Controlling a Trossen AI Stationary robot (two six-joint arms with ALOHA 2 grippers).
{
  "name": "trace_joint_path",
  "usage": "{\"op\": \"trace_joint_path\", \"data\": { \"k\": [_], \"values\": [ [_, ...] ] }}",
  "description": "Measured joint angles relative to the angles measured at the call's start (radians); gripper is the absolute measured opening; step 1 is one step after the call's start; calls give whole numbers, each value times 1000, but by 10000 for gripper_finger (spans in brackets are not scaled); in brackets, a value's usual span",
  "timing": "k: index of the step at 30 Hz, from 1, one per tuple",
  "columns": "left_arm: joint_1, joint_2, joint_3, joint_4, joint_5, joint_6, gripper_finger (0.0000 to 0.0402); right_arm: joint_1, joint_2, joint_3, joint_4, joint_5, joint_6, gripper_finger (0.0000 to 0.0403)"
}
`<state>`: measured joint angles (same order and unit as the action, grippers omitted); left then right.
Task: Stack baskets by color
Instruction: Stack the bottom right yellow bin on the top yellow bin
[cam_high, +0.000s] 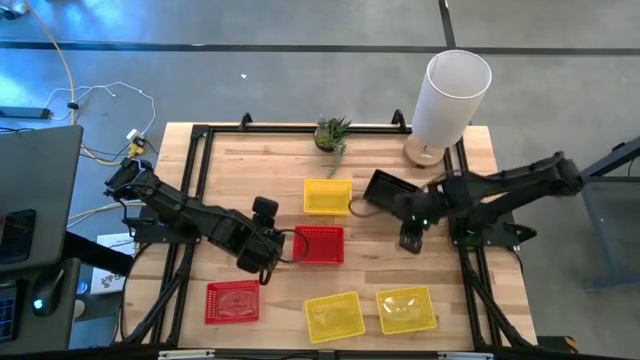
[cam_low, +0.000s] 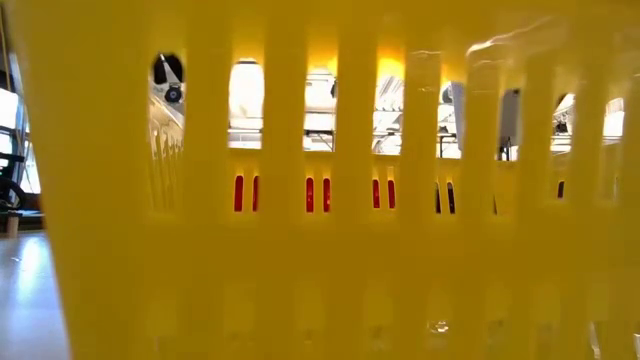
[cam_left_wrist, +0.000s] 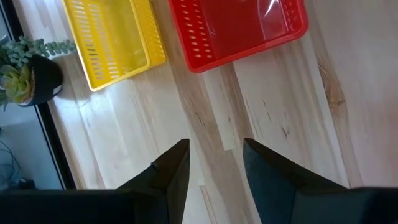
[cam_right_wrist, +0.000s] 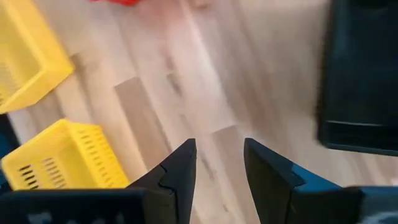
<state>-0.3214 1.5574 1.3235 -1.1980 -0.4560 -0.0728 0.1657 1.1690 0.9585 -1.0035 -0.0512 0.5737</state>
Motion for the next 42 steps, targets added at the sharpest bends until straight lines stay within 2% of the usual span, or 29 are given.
{"op": "trace_joint_path", "data": {
  "k": [11, 18, 32, 42],
  "values": [
    [42, 0, 0, 0, 1, -74, 135, 291, 7, 1, 107, 93, 249, 122],
    [69, 0, 0, 18, 2, -82, 135, 426, 80, 2, 121, 156, 351, 122],
    [140, 0, 0, 53, 4, -81, 135, 539, 291, 1, 307, 127, 373, 122],
    [160, 0, 0, 52, 33, -81, 135, 594, 339, 1, 336, 114, 468, 122]
  ]
}}
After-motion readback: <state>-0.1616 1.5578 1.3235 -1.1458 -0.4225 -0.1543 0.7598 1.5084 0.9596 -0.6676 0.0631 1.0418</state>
